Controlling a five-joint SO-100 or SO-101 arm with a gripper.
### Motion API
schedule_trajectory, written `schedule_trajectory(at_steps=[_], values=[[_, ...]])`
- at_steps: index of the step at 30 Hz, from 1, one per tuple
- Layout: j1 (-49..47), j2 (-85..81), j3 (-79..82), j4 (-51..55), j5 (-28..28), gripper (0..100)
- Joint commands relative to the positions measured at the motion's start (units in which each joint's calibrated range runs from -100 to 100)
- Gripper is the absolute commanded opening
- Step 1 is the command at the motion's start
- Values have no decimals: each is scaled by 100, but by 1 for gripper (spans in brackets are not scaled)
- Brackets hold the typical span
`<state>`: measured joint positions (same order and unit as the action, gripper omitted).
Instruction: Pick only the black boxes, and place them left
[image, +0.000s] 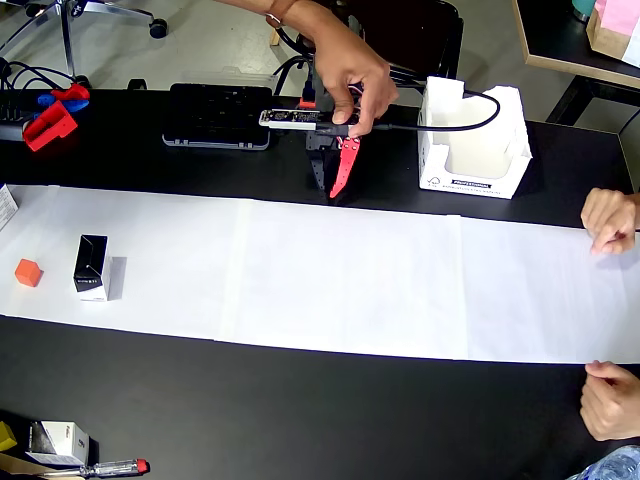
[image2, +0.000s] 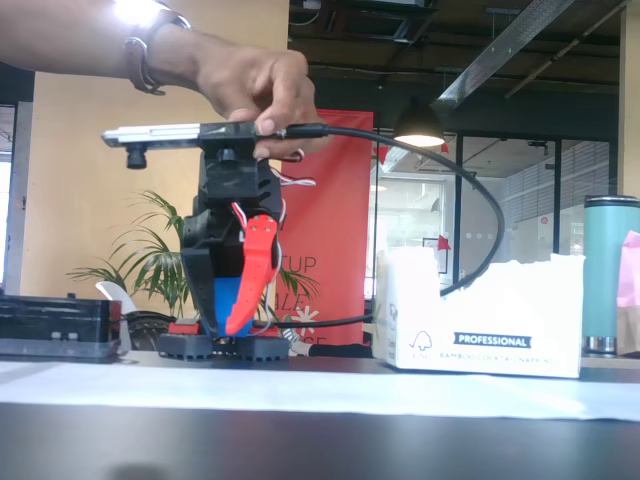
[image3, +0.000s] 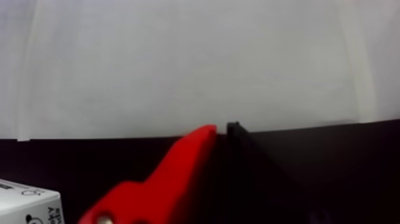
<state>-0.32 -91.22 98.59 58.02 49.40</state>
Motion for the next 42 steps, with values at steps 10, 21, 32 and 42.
schedule_trajectory(at_steps=[10, 21, 32, 42], values=[[71, -95, 61, -135, 2, 0], [63, -95, 61, -127, 2, 0], [54, -95, 61, -119, 2, 0], [123, -88, -408, -119, 34, 0]])
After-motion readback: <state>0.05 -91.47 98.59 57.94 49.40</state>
